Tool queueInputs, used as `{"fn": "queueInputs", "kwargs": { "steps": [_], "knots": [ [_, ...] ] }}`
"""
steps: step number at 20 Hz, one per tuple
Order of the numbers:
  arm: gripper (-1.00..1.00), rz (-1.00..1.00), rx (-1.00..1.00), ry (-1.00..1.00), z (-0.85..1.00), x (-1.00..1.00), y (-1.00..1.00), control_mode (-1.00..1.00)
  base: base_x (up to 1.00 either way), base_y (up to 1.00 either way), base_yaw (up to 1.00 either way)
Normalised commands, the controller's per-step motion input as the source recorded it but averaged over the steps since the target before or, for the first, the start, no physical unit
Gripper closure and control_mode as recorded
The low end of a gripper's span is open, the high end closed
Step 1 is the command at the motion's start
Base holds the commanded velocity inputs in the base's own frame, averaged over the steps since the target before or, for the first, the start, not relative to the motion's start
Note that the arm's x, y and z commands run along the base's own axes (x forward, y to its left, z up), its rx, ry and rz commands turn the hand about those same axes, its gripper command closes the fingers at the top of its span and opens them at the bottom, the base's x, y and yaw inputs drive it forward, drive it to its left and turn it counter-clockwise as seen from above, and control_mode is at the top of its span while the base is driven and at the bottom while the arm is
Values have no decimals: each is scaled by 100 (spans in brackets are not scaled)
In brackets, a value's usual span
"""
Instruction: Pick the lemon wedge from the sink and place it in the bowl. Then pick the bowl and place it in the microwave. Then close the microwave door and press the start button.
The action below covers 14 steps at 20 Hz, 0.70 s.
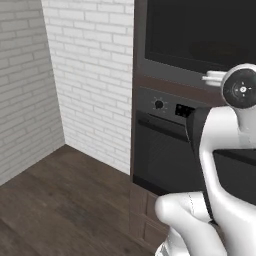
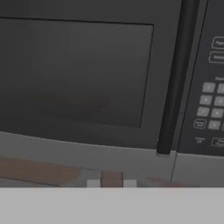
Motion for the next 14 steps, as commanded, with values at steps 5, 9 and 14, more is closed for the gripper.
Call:
{"fn": "queueInputs", "kwargs": {
  "steps": [5, 9, 14],
  "knots": [
    [100, 8, 0, 0, -1, 0, -47, -100, 0, 0, 0],
    [100, 16, 0, 0, 0, 0, -56, -100, 0, 0, 0],
    [100, 9, 0, 0, 0, 0, -28, -100, 0, 0, 0]
  ]
}}
